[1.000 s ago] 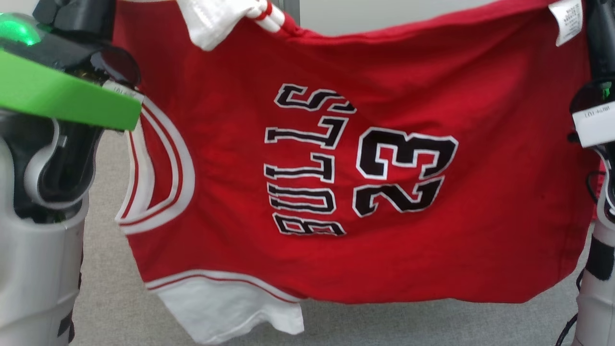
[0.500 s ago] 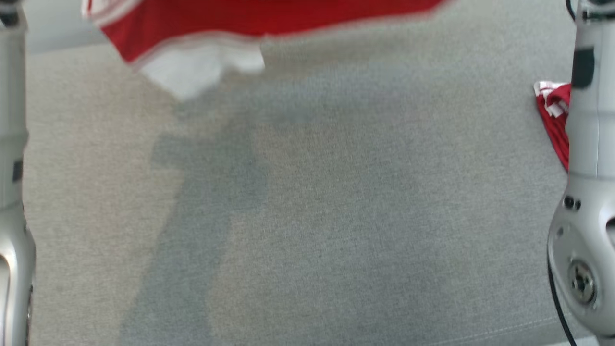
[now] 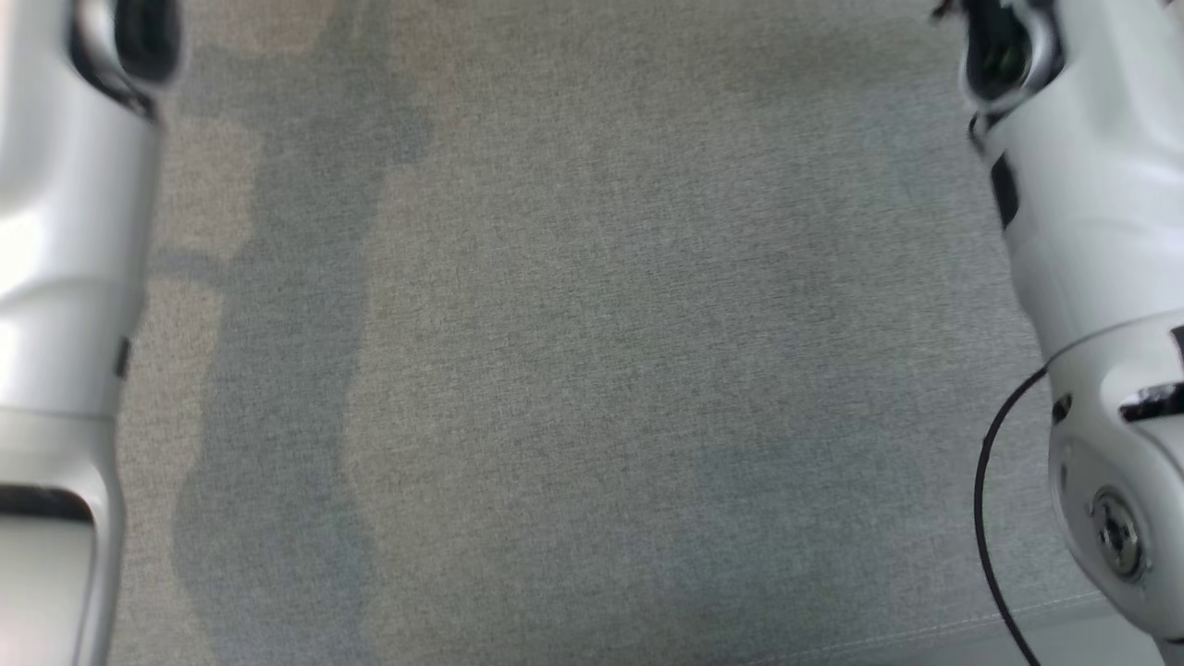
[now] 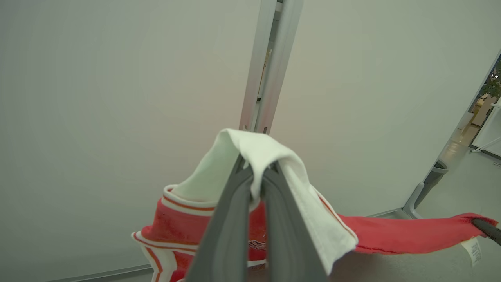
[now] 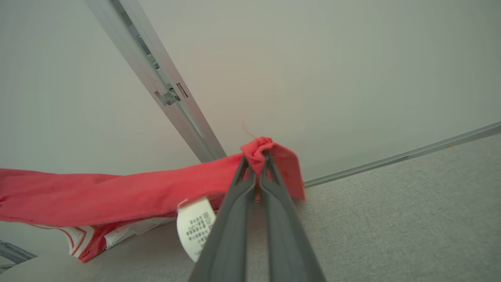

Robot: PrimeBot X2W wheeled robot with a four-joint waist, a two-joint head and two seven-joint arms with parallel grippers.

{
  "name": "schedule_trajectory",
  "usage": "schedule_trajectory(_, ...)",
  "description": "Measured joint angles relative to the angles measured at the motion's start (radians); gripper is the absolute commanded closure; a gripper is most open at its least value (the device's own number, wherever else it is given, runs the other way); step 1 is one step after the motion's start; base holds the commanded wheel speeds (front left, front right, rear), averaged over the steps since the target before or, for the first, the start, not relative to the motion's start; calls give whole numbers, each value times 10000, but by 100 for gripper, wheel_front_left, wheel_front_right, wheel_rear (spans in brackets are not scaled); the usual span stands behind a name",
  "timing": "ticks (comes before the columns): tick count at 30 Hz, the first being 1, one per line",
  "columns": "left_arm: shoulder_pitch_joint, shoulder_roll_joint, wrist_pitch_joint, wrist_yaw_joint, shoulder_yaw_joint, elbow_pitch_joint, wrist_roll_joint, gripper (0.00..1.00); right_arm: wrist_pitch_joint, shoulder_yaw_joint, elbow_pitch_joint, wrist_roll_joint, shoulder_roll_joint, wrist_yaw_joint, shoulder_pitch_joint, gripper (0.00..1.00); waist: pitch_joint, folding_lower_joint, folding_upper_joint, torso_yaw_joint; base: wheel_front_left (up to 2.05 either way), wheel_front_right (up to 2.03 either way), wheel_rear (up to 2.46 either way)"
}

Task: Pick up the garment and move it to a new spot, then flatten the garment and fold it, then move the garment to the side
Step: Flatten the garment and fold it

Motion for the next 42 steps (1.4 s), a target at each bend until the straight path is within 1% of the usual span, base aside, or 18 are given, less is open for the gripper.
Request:
schedule_trajectory(3,776,113,-293,-8,-441,-410,-627,100,-268,571,226,282,6,-2,476,100,219,0,0,134,0,0,0)
schedule_trajectory(5,1288,309,-479,-8,-694,-792,-976,100,-424,863,176,431,12,-2,761,100,260,0,0,221,0,0,0)
schedule_trajectory(7,1974,522,-637,-8,-746,-1214,-1407,100,-545,1145,-2,598,10,-2,1199,100,189,0,0,268,0,0,0)
schedule_trajectory(13,3846,1127,-917,-8,-403,-2454,-2119,100,-681,1373,-934,1166,-140,-2,2548,100,-282,-1,0,271,0,0,0)
schedule_trajectory(16,4943,1258,-949,-2,-221,-3131,-2209,100,-652,1352,-1478,1542,-293,-2,3430,100,-590,-1,0,272,0,0,0)
schedule_trajectory(19,6055,1360,-963,151,-27,-4000,-2163,100,-489,1360,-2155,1808,-391,0,4361,100,-935,-2,0,281,0,0,0)
schedule_trajectory(22,7344,1392,-965,403,65,-4872,-2186,100,-150,1210,-3003,2150,-512,0,5399,100,-1325,-3,0,294,0,0,0)
schedule_trajectory(25,8742,1494,-991,773,140,-5856,-2272,100,476,928,-4069,2380,-658,0,6653,100,-1777,-3,0,305,0,0,0)
schedule_trajectory(30,10851,1896,-991,1494,295,-7459,-2474,100,1737,209,-6073,2431,-677,4,8683,100,-2466,-3,0,306,0,0,0)
schedule_trajectory(35,12616,2372,-888,2171,349,-8991,-2552,100,3039,-807,-8403,2127,-324,6,10753,100,-3073,-3,0,326,0,0,0)
schedule_trajectory(39,13497,2594,-688,2527,253,-9825,-2571,100,4008,-1292,-10015,2019,-63,6,12250,100,-3433,-3,0,389,0,0,0)
schedule_trajectory(41,13822,2592,-589,2617,150,-10029,-2723,100,4447,-1490,-10682,2173,-13,6,12944,100,-3600,-3,0,430,0,0,0)
schedule_trajectory(42,13922,2579,-533,2661,104,-10046,-2784,100,4571,-1521,-10859,2479,-17,6,13238,100,-3674,-4,0,447,0,0,0)
